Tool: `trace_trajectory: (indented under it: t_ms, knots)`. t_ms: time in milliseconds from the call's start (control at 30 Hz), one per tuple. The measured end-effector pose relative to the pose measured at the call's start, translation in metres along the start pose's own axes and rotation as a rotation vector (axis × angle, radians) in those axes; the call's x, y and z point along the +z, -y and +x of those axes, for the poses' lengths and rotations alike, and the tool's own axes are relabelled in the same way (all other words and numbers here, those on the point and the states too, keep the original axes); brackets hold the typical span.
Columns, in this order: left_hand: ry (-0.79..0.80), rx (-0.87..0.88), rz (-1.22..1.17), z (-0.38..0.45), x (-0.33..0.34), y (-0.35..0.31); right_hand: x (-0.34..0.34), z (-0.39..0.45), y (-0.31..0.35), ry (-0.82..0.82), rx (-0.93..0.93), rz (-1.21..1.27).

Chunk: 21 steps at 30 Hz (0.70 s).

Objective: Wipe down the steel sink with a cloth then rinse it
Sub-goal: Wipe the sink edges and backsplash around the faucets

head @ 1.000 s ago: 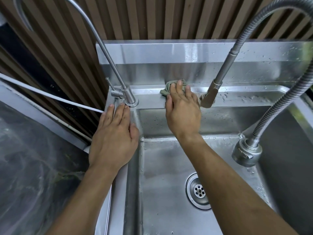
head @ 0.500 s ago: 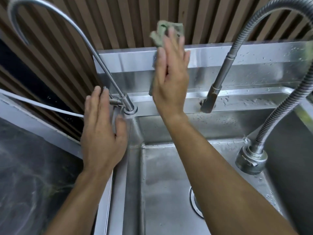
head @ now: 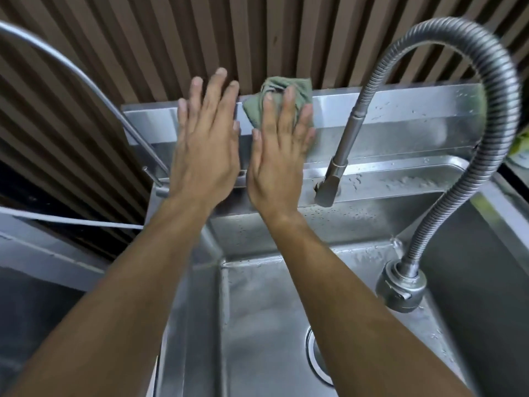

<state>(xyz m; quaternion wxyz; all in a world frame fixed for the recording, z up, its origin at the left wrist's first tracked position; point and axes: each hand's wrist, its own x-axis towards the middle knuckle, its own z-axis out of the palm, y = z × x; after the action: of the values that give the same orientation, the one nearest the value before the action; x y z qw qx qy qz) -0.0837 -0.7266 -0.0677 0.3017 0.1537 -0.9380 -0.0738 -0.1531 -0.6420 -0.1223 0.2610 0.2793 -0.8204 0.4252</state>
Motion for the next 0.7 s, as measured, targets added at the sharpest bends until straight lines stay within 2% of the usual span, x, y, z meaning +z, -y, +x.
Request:
trace_trajectory:
  t_ms: [67, 133, 167, 200, 300, 367, 500, 700]
  knots:
    - [0.024, 0.021, 0.138, -0.001, 0.010, 0.008, -0.002, 0.005, -0.011, -0.098, 0.104, 0.048]
    - [-0.014, 0.037, 0.210, -0.004, 0.018, 0.009, -0.006, 0.020, -0.012, -0.242, 0.369, 0.189]
    - [-0.035, 0.033, 0.217, -0.005, 0.021, 0.008, -0.007, 0.024, -0.008, -0.270, 0.438, 0.220]
    - [-0.050, 0.022, 0.214, -0.005, 0.024, 0.006, -0.007, 0.023, -0.002, -0.270, 0.433, 0.199]
    - [-0.071, -0.021, 0.198, -0.006, 0.029, 0.003, -0.001, 0.002, 0.000, -0.096, 0.141, 0.027]
    - [-0.090, -0.036, 0.187, -0.008, 0.033, 0.001, -0.003, -0.001, -0.012, -0.037, 0.033, -0.056]
    - [-0.179, -0.081, 0.138, -0.009, 0.043, -0.006, -0.012, 0.019, -0.017, -0.170, 0.140, -0.060]
    - [-0.226, -0.048, 0.208, -0.010, 0.055, 0.002, -0.005, 0.015, -0.013, -0.170, 0.130, 0.064]
